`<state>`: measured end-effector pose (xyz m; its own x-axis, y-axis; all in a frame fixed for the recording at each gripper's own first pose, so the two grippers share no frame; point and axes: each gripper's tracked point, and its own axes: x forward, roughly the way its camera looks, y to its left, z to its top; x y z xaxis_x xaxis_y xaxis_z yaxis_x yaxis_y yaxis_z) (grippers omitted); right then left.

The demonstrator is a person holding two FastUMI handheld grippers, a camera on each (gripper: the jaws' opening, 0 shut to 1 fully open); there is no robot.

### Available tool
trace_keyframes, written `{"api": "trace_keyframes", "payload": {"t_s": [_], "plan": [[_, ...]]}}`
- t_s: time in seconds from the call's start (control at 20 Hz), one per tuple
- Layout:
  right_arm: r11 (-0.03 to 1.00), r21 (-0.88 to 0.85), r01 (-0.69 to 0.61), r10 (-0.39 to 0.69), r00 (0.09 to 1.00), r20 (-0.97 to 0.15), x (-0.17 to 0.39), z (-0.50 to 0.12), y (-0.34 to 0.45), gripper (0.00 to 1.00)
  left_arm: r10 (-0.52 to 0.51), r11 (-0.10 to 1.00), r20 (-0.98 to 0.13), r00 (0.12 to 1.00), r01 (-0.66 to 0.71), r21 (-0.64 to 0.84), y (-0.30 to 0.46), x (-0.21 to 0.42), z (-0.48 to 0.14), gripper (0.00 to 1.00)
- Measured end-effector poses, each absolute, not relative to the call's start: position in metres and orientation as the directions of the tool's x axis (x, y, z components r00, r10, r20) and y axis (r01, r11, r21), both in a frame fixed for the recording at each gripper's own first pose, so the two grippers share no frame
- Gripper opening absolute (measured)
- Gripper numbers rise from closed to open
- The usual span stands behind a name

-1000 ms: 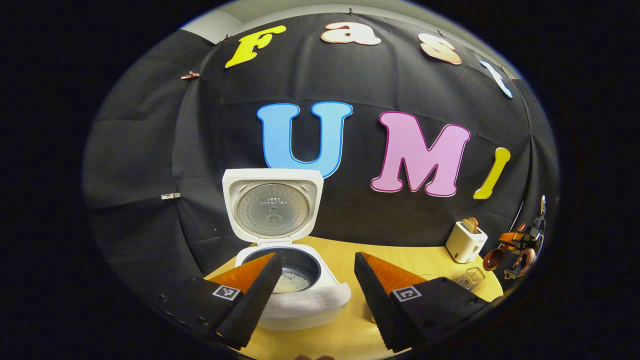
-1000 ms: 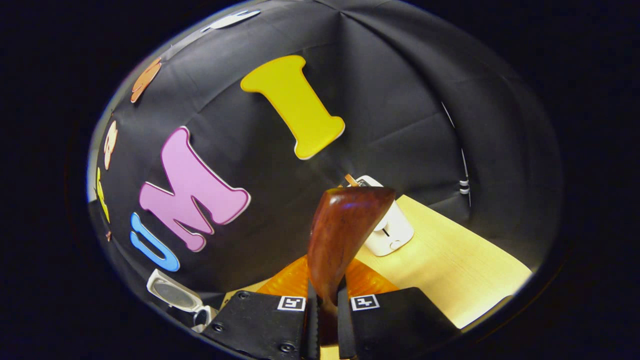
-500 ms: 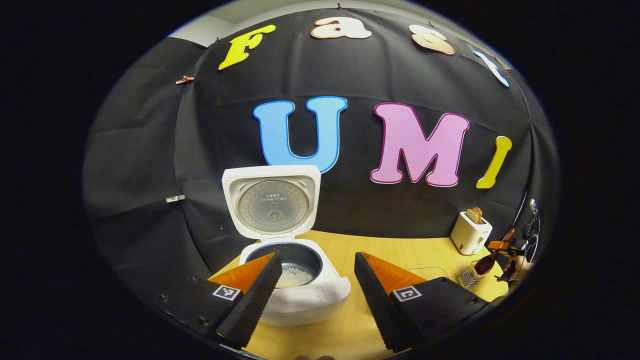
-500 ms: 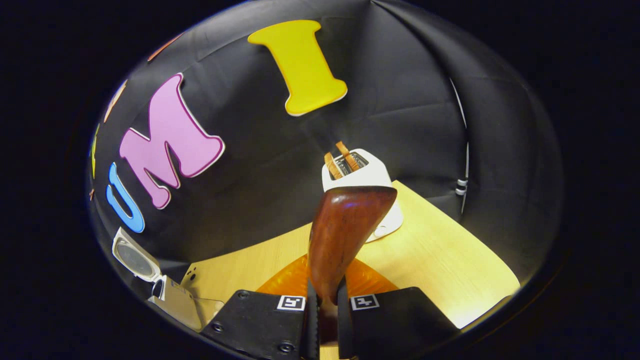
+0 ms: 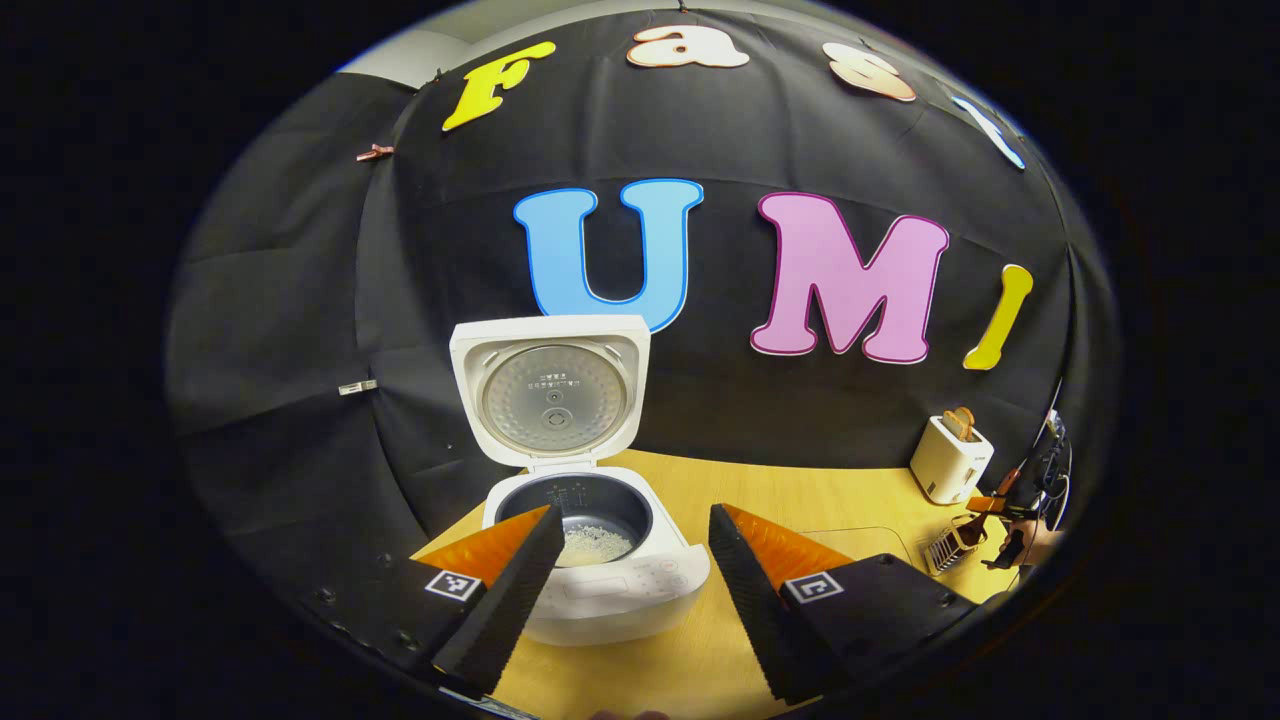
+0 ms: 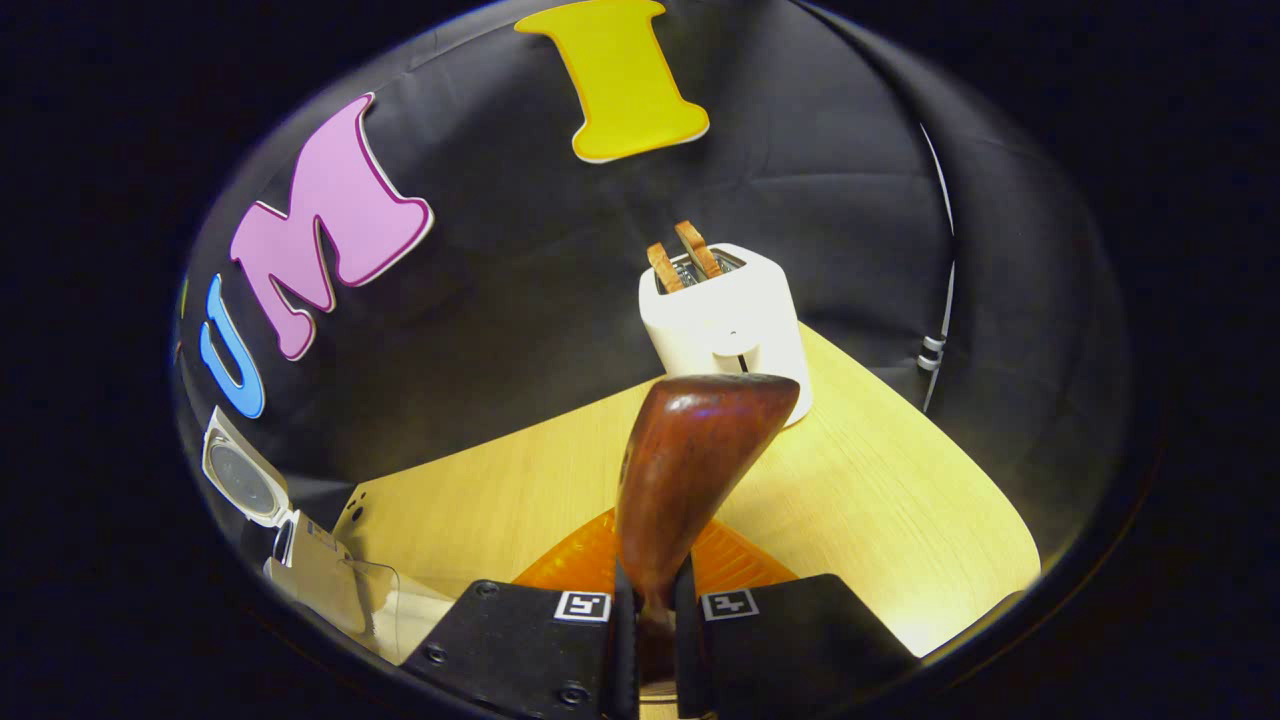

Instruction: Close the left gripper, press the button to open the rice cooker; take a wooden spoon from the chopstick holder with the right hand, scoop a spoonful of rice and pour it into the rice cooker, then put the wooden spoon back into the chopstick holder.

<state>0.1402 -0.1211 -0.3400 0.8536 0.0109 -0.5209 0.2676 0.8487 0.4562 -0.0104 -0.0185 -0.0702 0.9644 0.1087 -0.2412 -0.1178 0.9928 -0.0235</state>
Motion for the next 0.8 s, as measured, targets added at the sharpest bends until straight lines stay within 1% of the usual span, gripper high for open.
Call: {"api": "trace_keyframes", "payload": {"t_s": [0.15,0.2,0.25,0.3,0.35,0.4,0.45,0.5,0.55,0.6,0.7,0.8], "plan": [[0.839,0.464,0.285,0.001,0.851,-0.525,0.144,-0.344,-0.121,0.21,0.106,0.993,-0.244,0.964,-0.115,-0.024,-0.020,-0.007,-0.071,0.94],[0.835,0.466,0.294,-0.002,0.848,-0.530,0.141,-0.344,-0.121,0.29,0.103,0.993,-0.244,0.964,-0.112,-0.025,-0.021,-0.005,-0.073,0.94],[0.831,0.470,0.297,-0.002,0.846,-0.533,0.140,-0.344,-0.123,0.33,0.100,0.994,-0.244,0.965,-0.110,-0.025,-0.021,-0.003,-0.072,0.94],[0.831,0.468,0.302,-0.006,0.845,-0.535,0.140,-0.344,-0.125,0.41,0.097,0.994,-0.242,0.965,-0.106,-0.025,-0.021,-0.001,-0.072,0.94],[0.830,0.468,0.304,-0.008,0.845,-0.535,0.138,-0.343,-0.127,0.44,0.094,0.994,-0.238,0.967,-0.102,-0.024,-0.021,0.001,-0.071,0.94],[0.827,0.474,0.304,-0.008,0.848,-0.530,0.137,-0.339,-0.127,0.38,0.090,0.995,-0.235,0.968,-0.098,-0.024,-0.021,0.003,-0.070,0.94],[0.821,0.480,0.309,-0.014,0.852,-0.524,0.135,-0.333,-0.128,0.76,0.085,0.995,-0.232,0.969,-0.093,-0.025,-0.020,0.004,-0.069,0.95],[0.815,0.488,0.314,-0.022,0.857,-0.515,0.132,-0.327,-0.129,0.69,0.081,0.996,-0.227,0.970,-0.090,-0.028,-0.020,0.006,-0.068,0.95],[0.807,0.495,0.321,-0.031,0.861,-0.508,0.129,-0.321,-0.131,0.86,0.077,0.996,-0.221,0.972,-0.086,-0.031,-0.018,0.008,-0.066,0.94],[0.800,0.504,0.325,-0.037,0.866,-0.499,0.126,-0.315,-0.131,0.78,0.073,0.996,-0.215,0.974,-0.083,-0.035,-0.017,0.009,-0.065,0.95],[0.792,0.517,0.326,-0.048,0.876,-0.480,0.118,-0.300,-0.133,0.83,0.066,0.996,-0.197,0.978,-0.075,-0.038,-0.014,0.014,-0.059,0.94],[0.789,0.521,0.327,-0.082,0.895,-0.438,0.112,-0.277,-0.139,0.85,0.056,0.997,-0.174,0.983,-0.064,-0.039,-0.011,0.018,-0.052,0.94]]}}
